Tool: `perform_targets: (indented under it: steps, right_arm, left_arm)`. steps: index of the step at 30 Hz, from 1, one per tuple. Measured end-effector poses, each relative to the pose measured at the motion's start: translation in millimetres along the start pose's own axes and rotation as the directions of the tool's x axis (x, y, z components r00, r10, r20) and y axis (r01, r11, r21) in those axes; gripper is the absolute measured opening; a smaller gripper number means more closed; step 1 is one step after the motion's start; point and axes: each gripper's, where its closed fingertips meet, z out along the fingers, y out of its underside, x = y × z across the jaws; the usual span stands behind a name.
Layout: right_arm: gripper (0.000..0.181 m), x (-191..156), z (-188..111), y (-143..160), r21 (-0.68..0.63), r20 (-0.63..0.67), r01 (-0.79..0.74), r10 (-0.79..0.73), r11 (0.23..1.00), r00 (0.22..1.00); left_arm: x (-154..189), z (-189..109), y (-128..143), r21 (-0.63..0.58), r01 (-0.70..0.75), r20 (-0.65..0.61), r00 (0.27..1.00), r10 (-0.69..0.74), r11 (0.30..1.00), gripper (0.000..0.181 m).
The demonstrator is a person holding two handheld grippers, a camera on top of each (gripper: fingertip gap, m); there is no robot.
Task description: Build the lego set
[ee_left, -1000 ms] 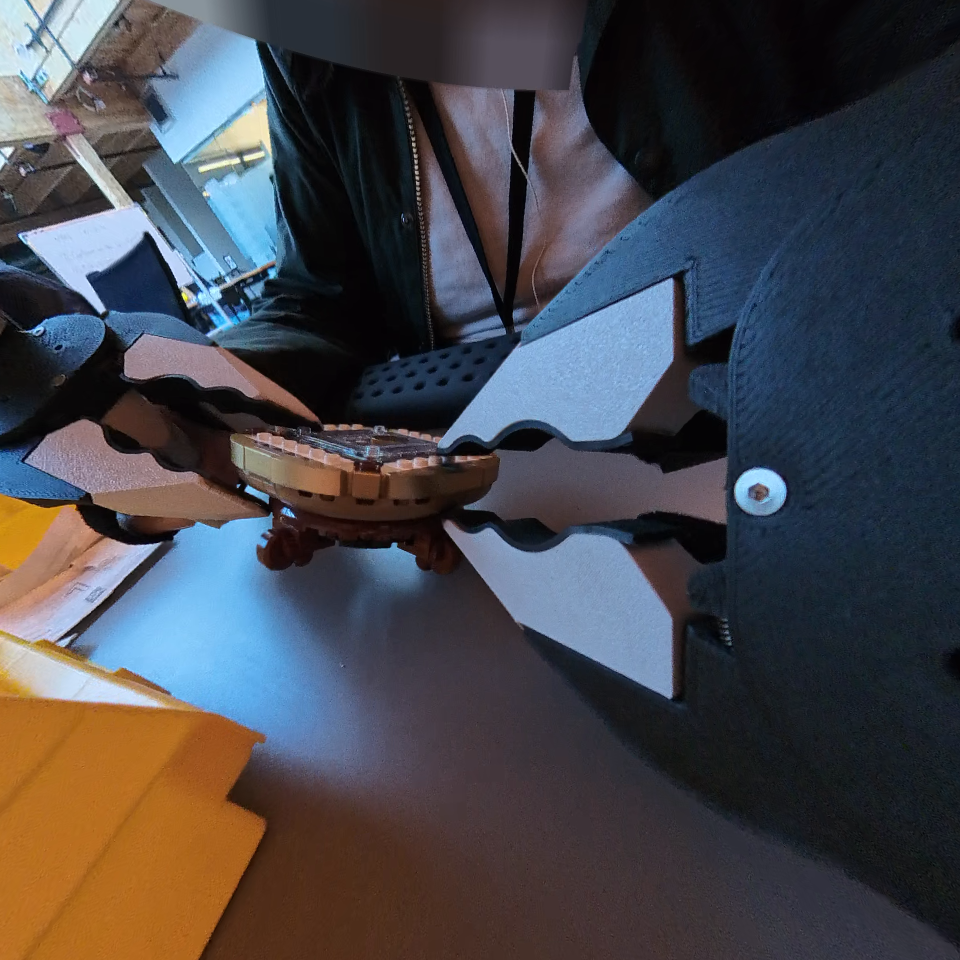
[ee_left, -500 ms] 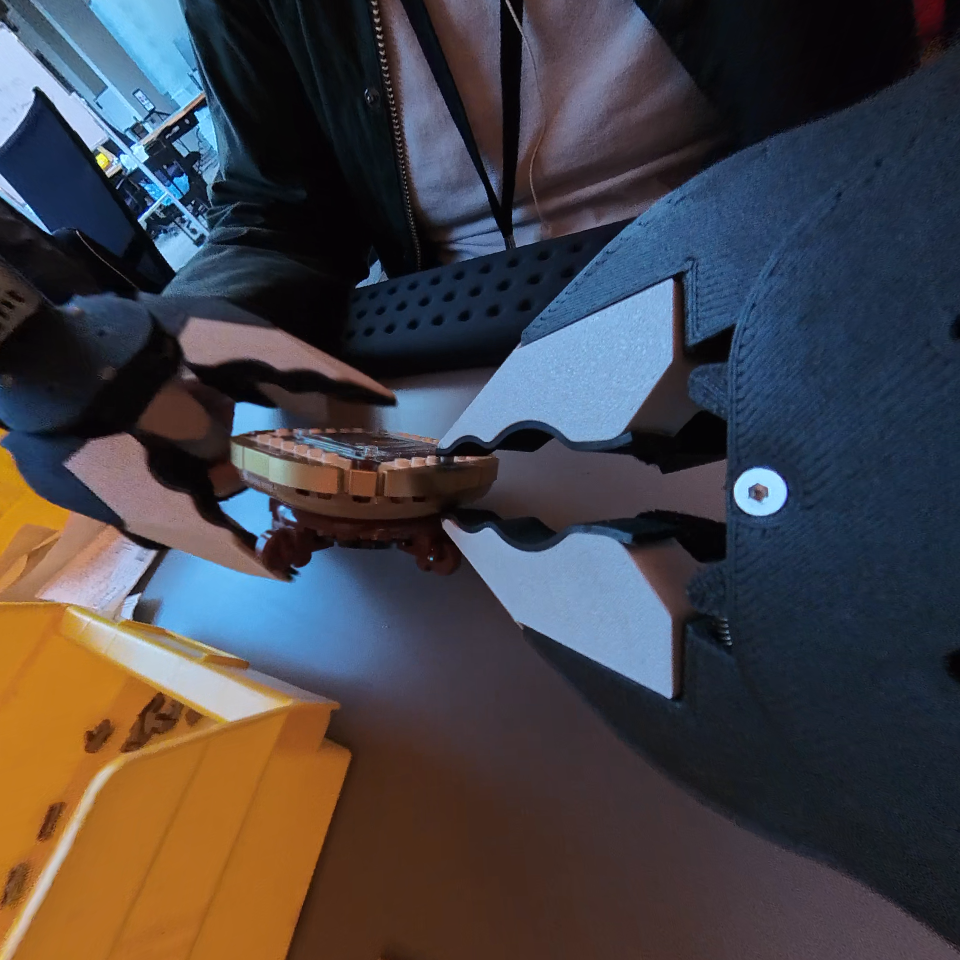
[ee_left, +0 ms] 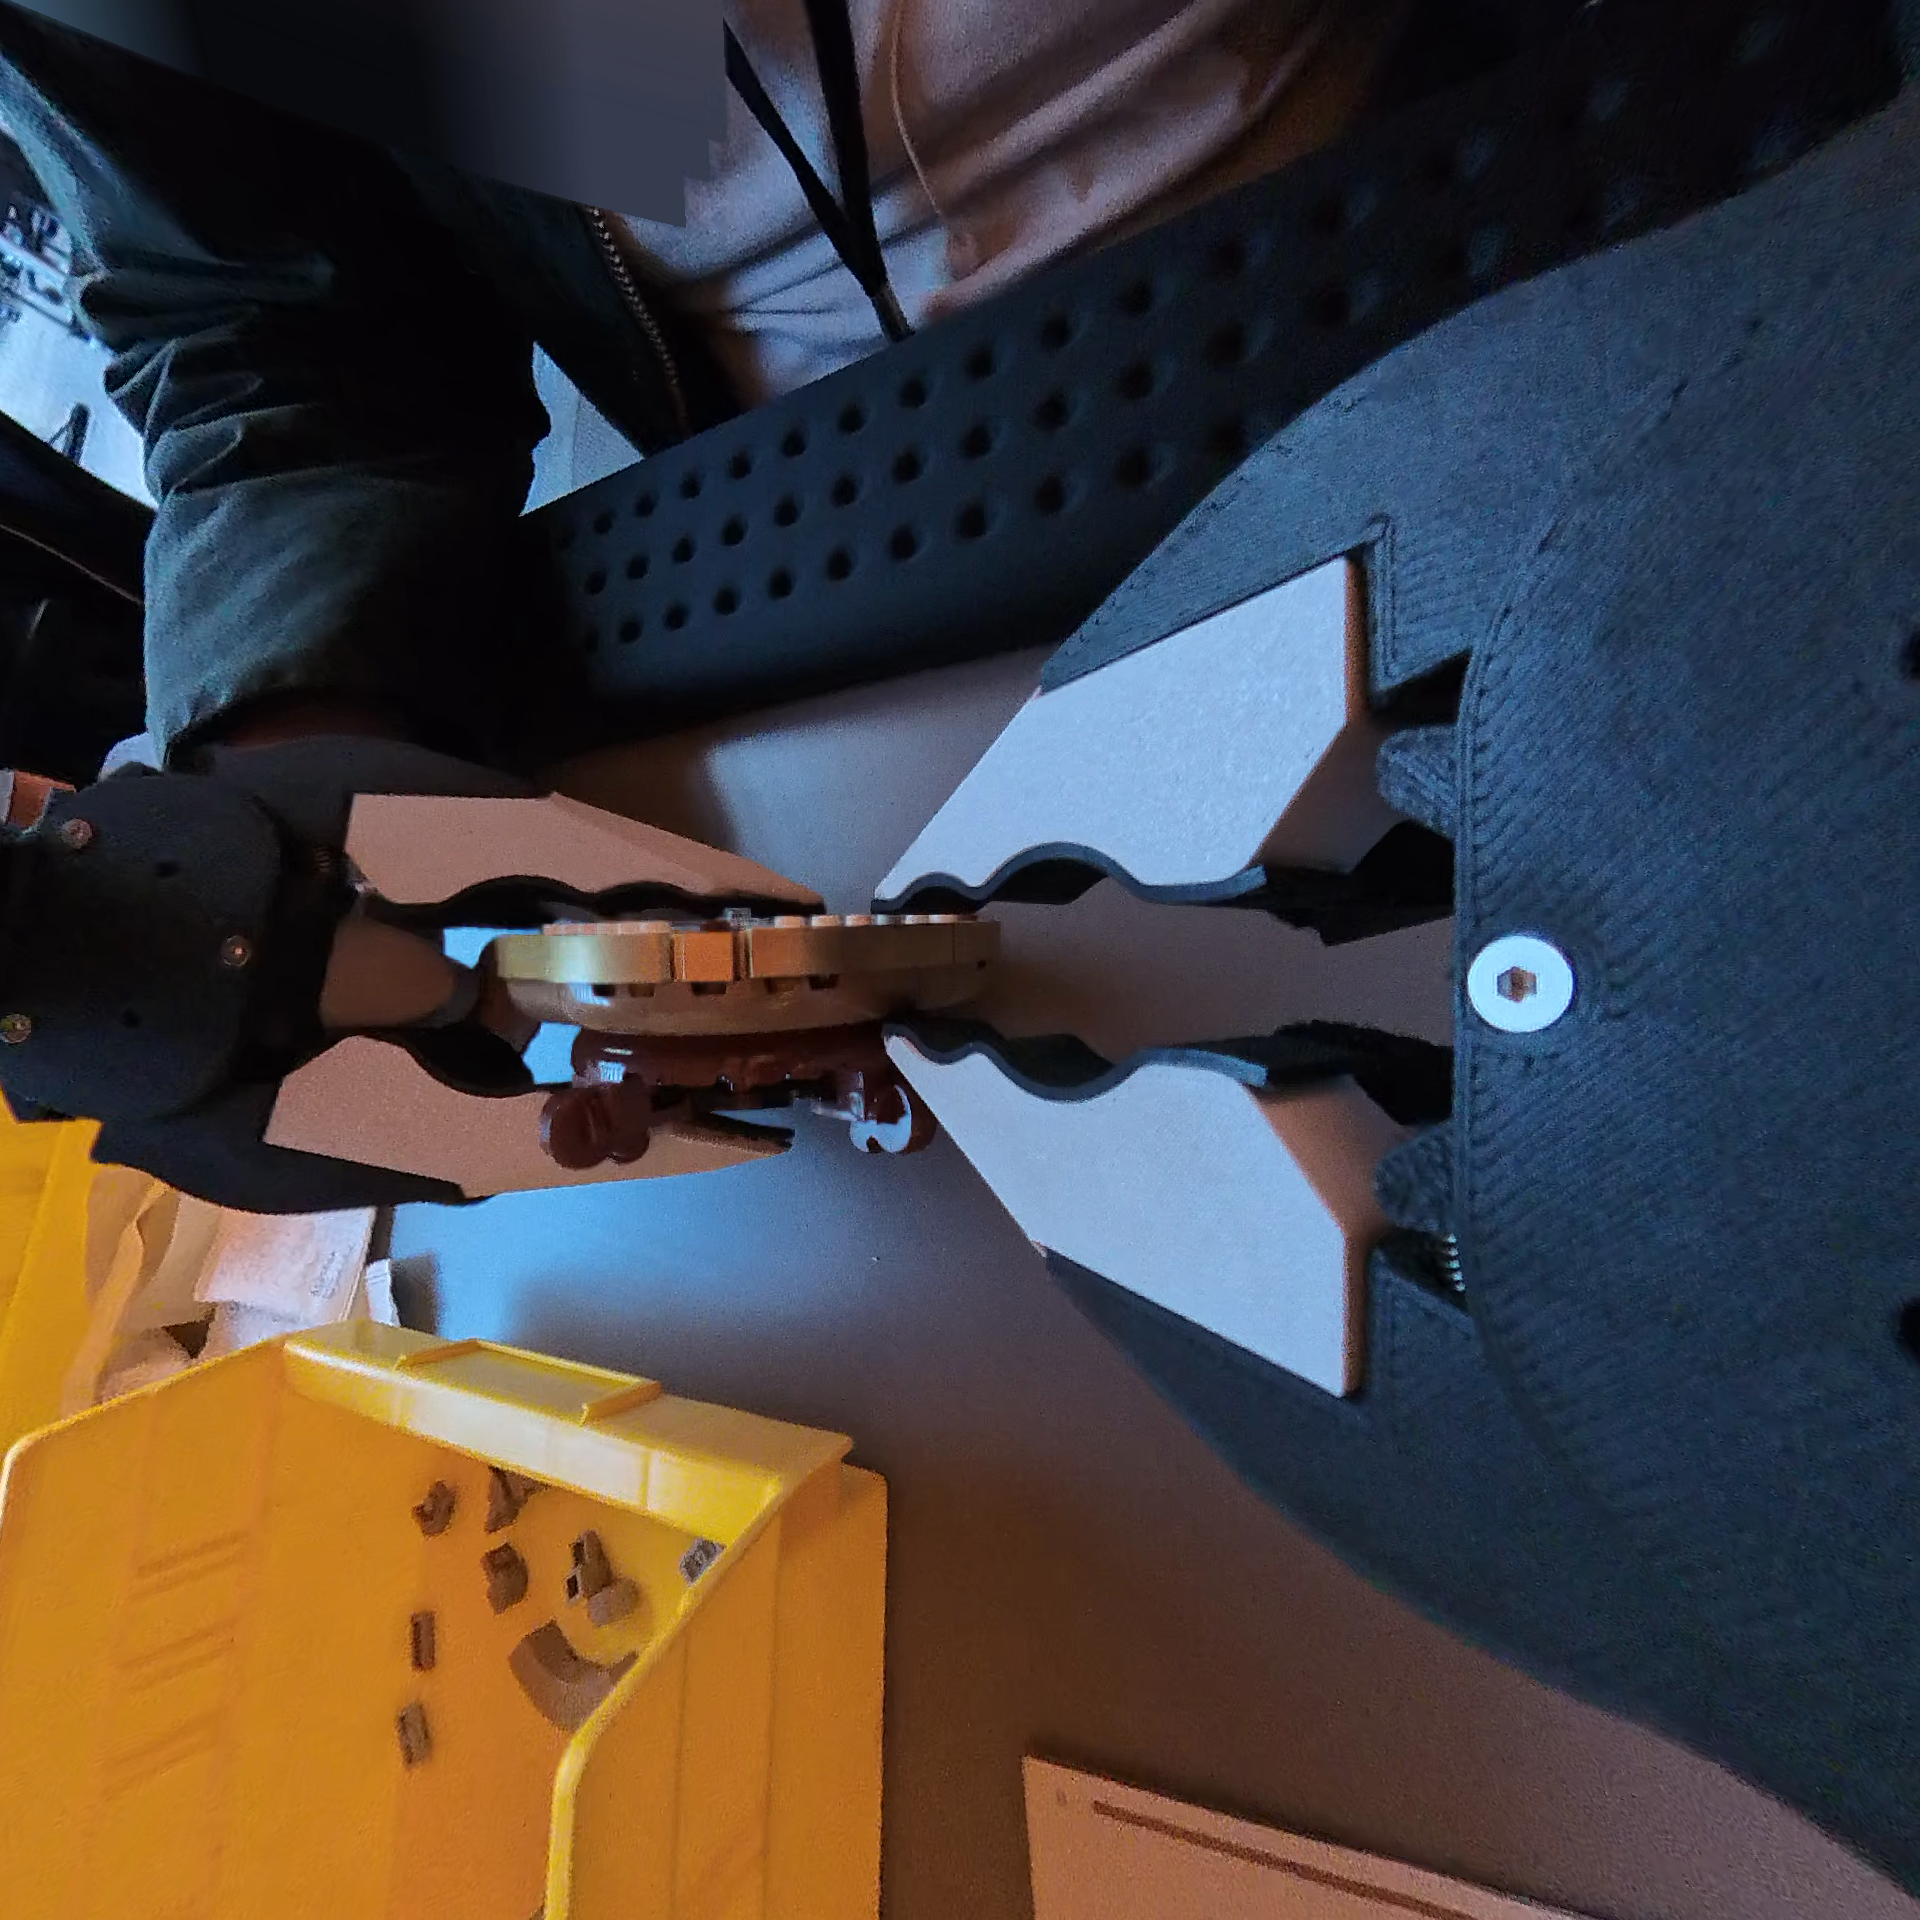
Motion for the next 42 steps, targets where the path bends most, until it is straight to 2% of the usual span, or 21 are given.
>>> perform_targets:
  steps: [4, 7, 12, 14, 22, 31, 36, 42]
  right_arm:
    - [0.046, 3.6, -2.1, 1.4, -0.027, -0.061, 0.096, -0.097, 0.995, 0.993]
    - [0.046, 4.6, -4.7, 0.7, -0.037, -0.092, 0.160, -0.162, 0.987, 0.982]
    - [0.045, 8.1, -8.0, 0.0, -0.066, -0.156, 0.283, -0.290, 0.957, 0.944]
    - [0.045, 9.4, -8.8, 0.1, -0.082, -0.179, 0.323, -0.332, 0.943, 0.926]
    - [0.044, 11.3, -8.3, -0.4, -0.133, -0.231, 0.441, -0.461, 0.887, 0.857]
    - [0.044, 11.5, -7.4, -0.6, -0.146, -0.240, 0.466, -0.488, 0.873, 0.839]
    - [0.044, 12.1, -6.7, 0.0, -0.181, -0.255, 0.511, -0.542, 0.840, 0.801]
    - [0.044, 12.0, -6.3, 0.0, -0.187, -0.257, 0.519, -0.552, 0.834, 0.793]
  left_arm:
    - [4.3, 1.6, -1.6, 0.006, -0.064, 0.008, 0.998, 0.064, 0.998, 0.030]
    - [2.8, 5.8, 2.0, -0.045, -0.174, 0.087, 0.980, 0.177, 0.984, 0.032]
    - [-7.1, 8.7, 0.6, -0.104, -0.402, 0.300, 0.859, 0.414, 0.910, 0.019]
    - [-8.5, 9.8, 0.7, -0.132, -0.454, 0.336, 0.816, 0.470, 0.881, 0.019]
    - [-8.9, 10.0, 3.5, -0.169, -0.487, 0.342, 0.786, 0.514, 0.857, 0.018]
    - [-9.1, 9.7, 5.2, -0.185, -0.505, 0.341, 0.771, 0.537, 0.843, 0.018]
    - [-9.9, 10.4, 7.8, -0.211, -0.520, 0.341, 0.754, 0.561, 0.828, 0.018]
    - [-9.8, 10.4, 8.3, -0.204, -0.513, 0.337, 0.763, 0.552, 0.834, 0.018]
